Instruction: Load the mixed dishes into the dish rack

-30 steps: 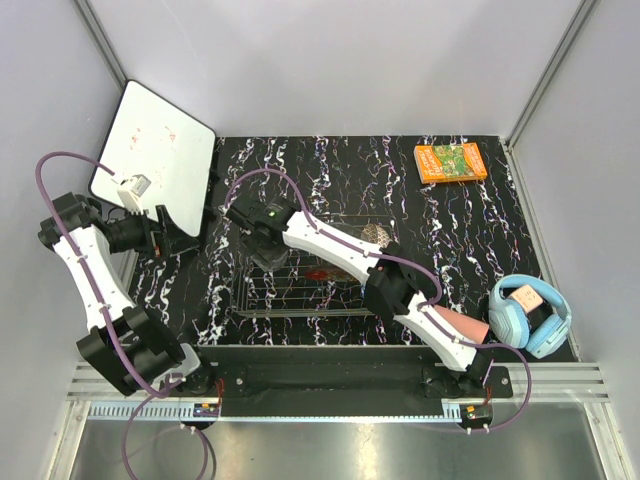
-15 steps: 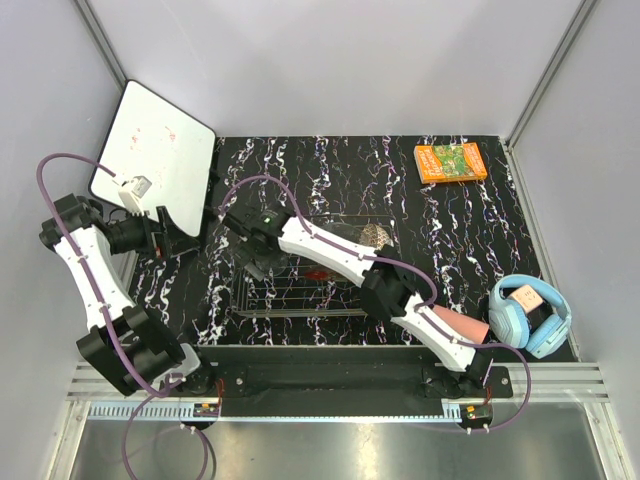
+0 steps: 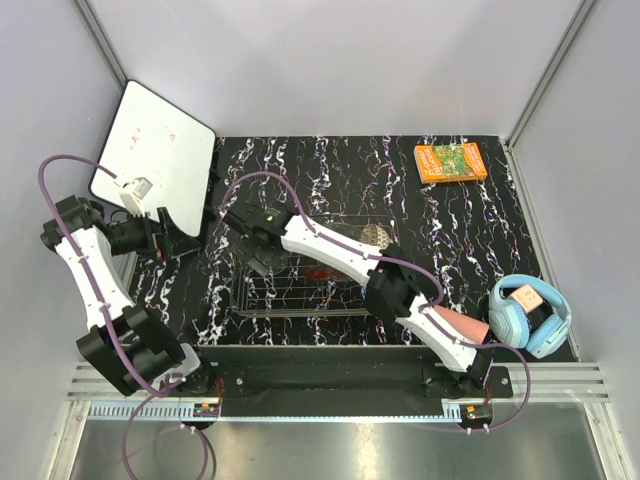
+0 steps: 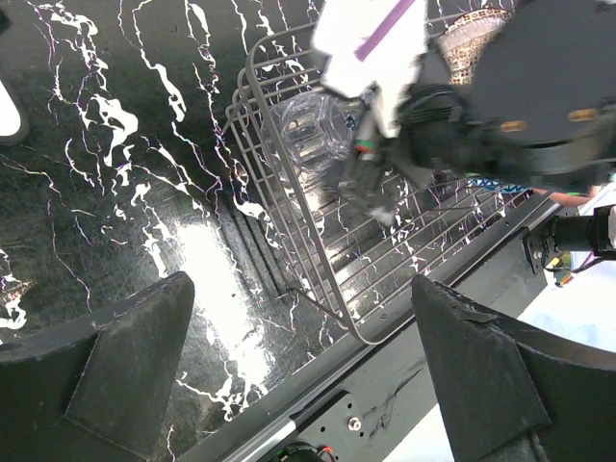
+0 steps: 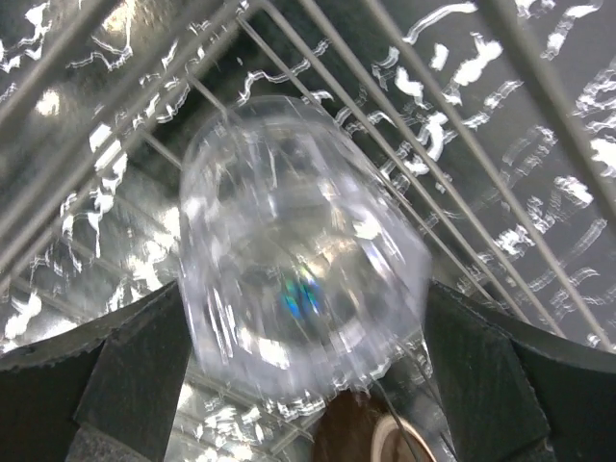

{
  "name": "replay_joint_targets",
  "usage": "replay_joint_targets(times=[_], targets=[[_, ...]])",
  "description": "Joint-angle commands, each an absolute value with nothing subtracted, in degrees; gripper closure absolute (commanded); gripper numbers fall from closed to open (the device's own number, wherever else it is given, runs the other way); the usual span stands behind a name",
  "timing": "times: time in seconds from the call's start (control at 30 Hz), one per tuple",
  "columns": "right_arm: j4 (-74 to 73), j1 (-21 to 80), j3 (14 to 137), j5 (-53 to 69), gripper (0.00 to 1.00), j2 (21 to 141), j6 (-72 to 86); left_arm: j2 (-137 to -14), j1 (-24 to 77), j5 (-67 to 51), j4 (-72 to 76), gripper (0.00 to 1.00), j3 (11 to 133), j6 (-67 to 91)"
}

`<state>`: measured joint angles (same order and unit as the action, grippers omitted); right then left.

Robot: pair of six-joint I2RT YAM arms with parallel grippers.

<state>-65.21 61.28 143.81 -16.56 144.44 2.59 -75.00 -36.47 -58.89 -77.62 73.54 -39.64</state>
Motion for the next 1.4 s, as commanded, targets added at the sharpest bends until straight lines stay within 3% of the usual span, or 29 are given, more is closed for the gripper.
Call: replay_joint_targets(times=[0.0, 0.3, 0.43, 0.47, 0.63, 0.97, 1.37], targets=[[-65.3, 61.9, 140.4, -18.4, 0.00, 130.4, 1.0, -73.2, -36.8, -60.0, -76.6, 0.01, 74.8, -40.1], [-65.5, 58.3, 118.1, -20.9, 0.00, 107.4, 4.6, -72.9, -36.8, -59.3, -76.9, 0.01, 76.5, -39.6], [-62.7, 44.8, 102.7, -27.6, 0.00, 91.6, 20.6, -72.8, -36.8, -59.9, -76.9, 0.01, 77.3, -39.6], [-61.9, 37.5, 96.2, -27.7, 0.00, 88.8, 27.0, -72.9, -36.7, -60.1, -77.0, 0.01, 77.6, -39.6], [-58.2, 27.1, 78.9, -23.7, 0.00, 70.2, 37.8, -73.7, -36.1, -60.7, -77.0, 0.01, 79.3, -38.6], [-72.9, 24.7, 62.3, -11.9, 0.00, 58.1, 48.3, -73.0, -35.1, -59.8, -77.0, 0.01, 82.6, -37.2], [-81.7, 25.0, 56.7, -10.9, 0.00, 52.8, 46.1, -72.4, -33.6, -60.3, -76.6, 0.01, 83.1, -36.4]])
